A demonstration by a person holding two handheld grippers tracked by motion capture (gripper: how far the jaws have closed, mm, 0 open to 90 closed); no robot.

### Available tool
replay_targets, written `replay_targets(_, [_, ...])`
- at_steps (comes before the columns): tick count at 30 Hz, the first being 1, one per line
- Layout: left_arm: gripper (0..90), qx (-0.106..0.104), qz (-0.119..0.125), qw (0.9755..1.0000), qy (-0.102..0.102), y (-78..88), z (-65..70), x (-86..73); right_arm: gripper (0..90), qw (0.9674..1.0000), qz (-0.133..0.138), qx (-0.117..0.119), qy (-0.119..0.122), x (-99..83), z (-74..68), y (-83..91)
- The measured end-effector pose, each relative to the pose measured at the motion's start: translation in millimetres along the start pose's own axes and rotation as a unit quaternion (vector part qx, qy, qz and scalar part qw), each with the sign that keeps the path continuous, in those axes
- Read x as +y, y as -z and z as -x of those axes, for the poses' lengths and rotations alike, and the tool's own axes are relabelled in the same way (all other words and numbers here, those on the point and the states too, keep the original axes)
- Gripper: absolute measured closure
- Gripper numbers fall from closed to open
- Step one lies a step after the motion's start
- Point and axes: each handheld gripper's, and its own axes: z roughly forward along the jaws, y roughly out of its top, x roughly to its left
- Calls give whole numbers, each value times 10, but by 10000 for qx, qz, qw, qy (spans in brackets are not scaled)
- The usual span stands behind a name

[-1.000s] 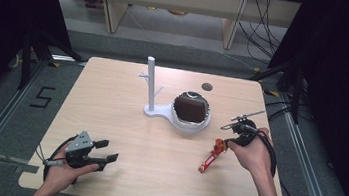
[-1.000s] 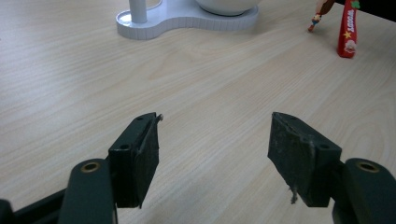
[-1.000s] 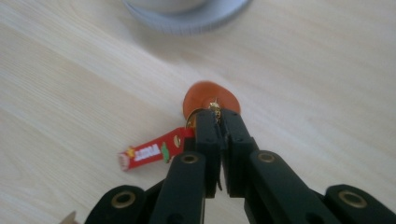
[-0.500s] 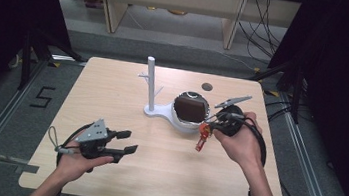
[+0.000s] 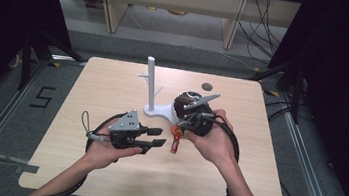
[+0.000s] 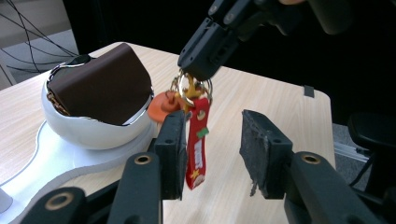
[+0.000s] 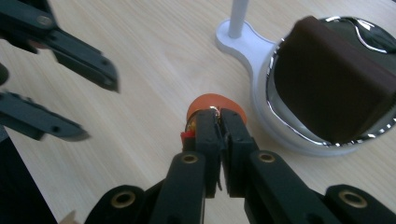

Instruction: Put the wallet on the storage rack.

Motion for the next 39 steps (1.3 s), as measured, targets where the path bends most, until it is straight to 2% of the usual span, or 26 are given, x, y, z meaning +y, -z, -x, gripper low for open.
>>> replay_targets(5, [607,163,10,9998,118,-28,-83,-23,877,9999,27,128,92,50,-77,-53])
replay_targets(6, [604,157,27,9998,132,-37,-89,-30,877,9998,46,132,161,58,-82,-63])
replay_targets(9, [590,81,27,9999,104,-65,-94,-48,877,9997,59,151,172,75,-109,-79])
replay_targets(10, [581,135,-26,9999,75,-67,-92,-48,877,9997,65,183,144,79,-120,-80])
replay_targets(12, [564,143,-17,9999,60,-86,-98,-52,877,9995,122,171,243,93,-122,-85])
replay_targets(15, [569,107,37,9999,85,-108,-108,-50,877,9994,123,244,234,105,-160,-73])
replay_targets(18, [605,85,-15,9999,80,-122,-107,-47,877,9992,141,293,252,112,-183,-74])
replay_targets(19, [616,5,20,9999,107,-136,-111,-49,877,9990,147,307,279,113,-182,-77])
replay_targets(21, [661,37,-51,9999,152,-137,-103,-43,877,9991,130,325,237,115,-196,-82])
replay_targets(24, [675,-22,-72,9998,208,-147,-114,-43,877,9991,136,299,271,112,-198,-81])
replay_targets(27, [687,-38,-134,9994,314,-146,-114,-39,877,9982,174,301,479,109,-174,-90])
replay_targets(28, [691,-53,-144,9993,329,-144,-115,-37,877,9983,176,370,408,106,-183,-90])
replay_targets(31, [719,-81,-139,9993,351,-133,-129,-32,876,9981,175,404,423,104,-180,-87])
replay_targets(35, [803,-23,-206,9991,383,-97,-160,-21,867,9966,264,521,588,108,-187,-92])
replay_targets(36, [803,-18,-224,9990,397,-93,-161,-19,867,9966,264,521,588,108,-187,-92])
replay_targets(37, [810,8,-246,9990,380,-88,-160,-17,866,9973,209,557,436,115,-211,-82])
replay_targets(39, [828,16,-217,9990,403,-81,-169,-19,865,9961,271,579,609,116,-200,-98])
